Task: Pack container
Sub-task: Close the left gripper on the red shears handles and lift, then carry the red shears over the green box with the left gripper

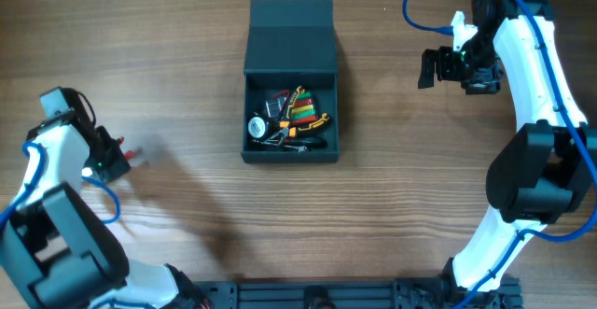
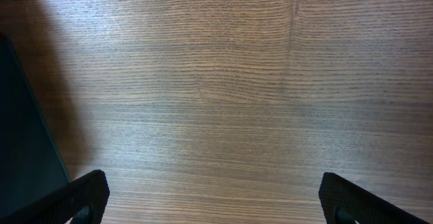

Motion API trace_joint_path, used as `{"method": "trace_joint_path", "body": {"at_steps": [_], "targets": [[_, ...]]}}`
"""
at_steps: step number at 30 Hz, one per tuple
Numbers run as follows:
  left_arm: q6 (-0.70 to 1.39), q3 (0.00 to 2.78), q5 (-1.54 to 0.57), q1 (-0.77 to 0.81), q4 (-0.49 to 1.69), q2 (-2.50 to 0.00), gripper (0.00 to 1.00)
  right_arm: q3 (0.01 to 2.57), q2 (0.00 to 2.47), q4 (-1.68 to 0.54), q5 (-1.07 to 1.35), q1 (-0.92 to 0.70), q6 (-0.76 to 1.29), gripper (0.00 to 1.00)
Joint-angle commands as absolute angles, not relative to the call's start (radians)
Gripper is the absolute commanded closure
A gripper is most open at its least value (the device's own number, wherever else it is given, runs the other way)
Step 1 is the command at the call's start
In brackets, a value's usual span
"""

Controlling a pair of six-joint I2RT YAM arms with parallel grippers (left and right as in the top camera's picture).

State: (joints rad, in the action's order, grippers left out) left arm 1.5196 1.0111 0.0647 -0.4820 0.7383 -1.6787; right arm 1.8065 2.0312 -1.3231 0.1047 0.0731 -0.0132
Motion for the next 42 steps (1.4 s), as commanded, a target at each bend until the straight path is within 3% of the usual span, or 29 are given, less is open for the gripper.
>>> {"method": "trace_joint_path", "body": {"at_steps": [1, 13, 20, 24, 36, 42], "targets": [[1.214, 1.050, -0.002, -0.443, 0.731, -1.546, 0.96, 1.804, 2.041, -1.320, 0.120, 0.073, -0.023, 0.00], [0.771, 1.052, -0.221, -0.220, 0.582, -1.276, 0.96, 1.804, 2.041, -1.311, 0.121, 0.073, -0.023, 0.00], [0.382, 1.052, -0.220, 0.012, 0.548, -1.258, 0.96, 1.804, 2.041, -1.314, 0.121, 0.073, -0.023, 0.00], [0.007, 1.052, -0.165, 0.119, 0.542, -1.258, 0.96, 1.804, 2.041, -1.314, 0.136, 0.073, -0.023, 0.00], [-0.810, 1.052, -0.155, 0.276, 0.536, -1.259, 0.96, 1.804, 2.041, -1.302, 0.136, 0.073, -0.023, 0.00], [-0.933, 1.052, -0.028, 0.339, 0.416, -1.286, 0.96, 1.804, 2.041, -1.296, 0.136, 0.073, -0.023, 0.00]]}}
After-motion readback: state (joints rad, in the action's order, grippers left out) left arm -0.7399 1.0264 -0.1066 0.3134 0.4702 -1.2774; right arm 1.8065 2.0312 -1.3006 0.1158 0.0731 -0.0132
